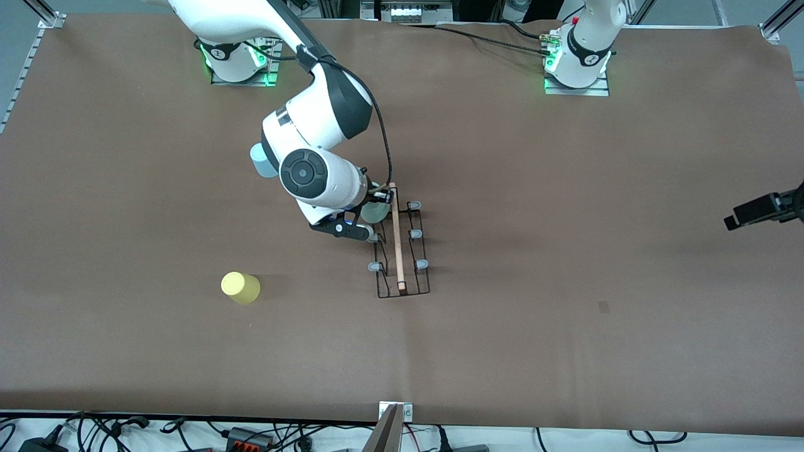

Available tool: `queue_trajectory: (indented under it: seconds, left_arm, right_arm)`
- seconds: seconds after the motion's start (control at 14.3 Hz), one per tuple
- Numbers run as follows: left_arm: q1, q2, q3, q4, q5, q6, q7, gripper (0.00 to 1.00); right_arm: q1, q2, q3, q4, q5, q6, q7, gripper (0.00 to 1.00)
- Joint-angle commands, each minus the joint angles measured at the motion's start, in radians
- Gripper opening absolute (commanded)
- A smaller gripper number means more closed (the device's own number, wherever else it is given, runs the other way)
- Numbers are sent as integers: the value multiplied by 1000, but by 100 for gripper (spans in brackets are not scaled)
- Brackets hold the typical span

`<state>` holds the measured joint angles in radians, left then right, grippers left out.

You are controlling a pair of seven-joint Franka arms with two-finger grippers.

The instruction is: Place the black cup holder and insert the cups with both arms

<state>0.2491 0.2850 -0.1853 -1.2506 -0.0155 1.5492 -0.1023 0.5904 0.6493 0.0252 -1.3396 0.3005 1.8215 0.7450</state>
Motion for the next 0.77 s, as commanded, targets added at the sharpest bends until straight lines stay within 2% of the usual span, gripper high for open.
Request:
queue_trajectory:
  seconds: [0.0,0.07,0.14,0.21,0.28,0.35,0.49,0.7]
  left_arm:
    - [-21,-212,27,-298,-11,122,15,100]
    - [-28,-271,42,-402,-15,193,15,100]
    - [-89,-327,103,-490,-17,240,13,100]
    - [-197,-340,216,-513,-17,258,16,100]
    - [-326,-337,351,-507,-14,256,19,100]
    - [-393,-330,418,-500,-12,255,21,100]
    - [-410,-325,422,-491,-9,232,19,100]
    - [-418,-311,420,-457,-9,203,19,100]
  right_arm:
    - [9,39,-7,28,11,21,14,28]
    - [9,41,-7,28,11,28,14,29]
    - [8,47,-8,28,12,35,14,50]
    - [6,47,-10,30,12,42,33,100]
    - [3,44,-11,33,12,44,55,100]
    - [0,38,-14,46,12,42,65,100]
    - [-7,33,-39,91,8,25,73,100]
    - [-14,0,-141,106,3,22,71,100]
